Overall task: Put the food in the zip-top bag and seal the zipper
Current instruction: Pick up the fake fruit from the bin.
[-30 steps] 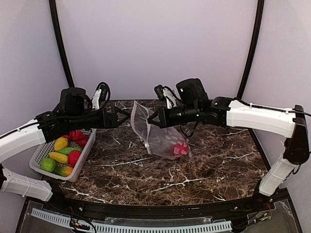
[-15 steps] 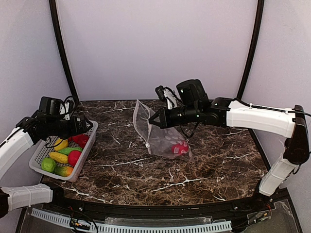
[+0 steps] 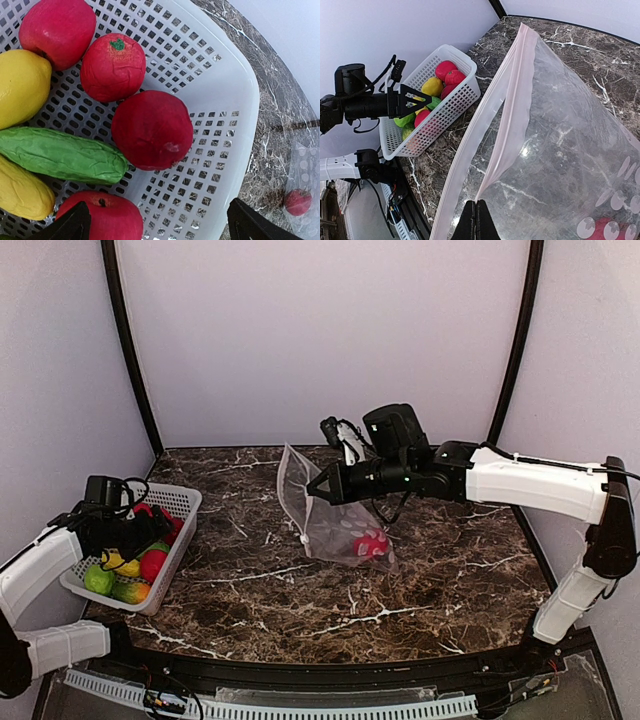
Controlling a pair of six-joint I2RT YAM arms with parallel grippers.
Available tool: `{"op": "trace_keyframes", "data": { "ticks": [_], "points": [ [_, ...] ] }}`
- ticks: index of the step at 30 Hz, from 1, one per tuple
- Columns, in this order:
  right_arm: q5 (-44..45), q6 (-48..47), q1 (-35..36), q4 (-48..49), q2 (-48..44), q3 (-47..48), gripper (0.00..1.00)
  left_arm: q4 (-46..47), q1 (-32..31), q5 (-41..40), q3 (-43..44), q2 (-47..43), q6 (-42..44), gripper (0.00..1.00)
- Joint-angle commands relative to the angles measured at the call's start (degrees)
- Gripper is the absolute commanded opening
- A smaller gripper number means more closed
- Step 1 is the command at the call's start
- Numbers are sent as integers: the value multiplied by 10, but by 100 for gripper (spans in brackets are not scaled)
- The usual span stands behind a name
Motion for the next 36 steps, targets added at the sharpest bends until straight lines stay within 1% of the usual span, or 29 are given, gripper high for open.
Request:
{"op": "trace_keyframes", "data": {
  "ticks": [1,4,8,10,20,25,30,33,36],
  "points": [
    [7,-9,-5,-4,-3,2,0,70,9,-1,-6,37,3,92],
    [8,-13,-5,-9,0,7,0,83,22,-5,8,68,16,89],
    [11,-13,-6,-11,-1,8,0,104,34,-4,25,111,26,88],
    [11,-13,-6,-12,-1,9,0,116,41,6,31,140,28,88],
    [3,-9,-6,-15,4,11,0,175,45,49,51,218,31,87],
    [4,-13,-6,-21,3,14,0,180,44,55,53,247,37,88],
    [8,-11,-6,-22,0,13,0,165,45,5,46,248,52,84],
    [8,-11,-6,-22,1,12,0,170,44,19,45,257,61,82],
    [7,-12,-6,-24,2,14,0,172,45,33,46,271,65,78]
  ]
}}
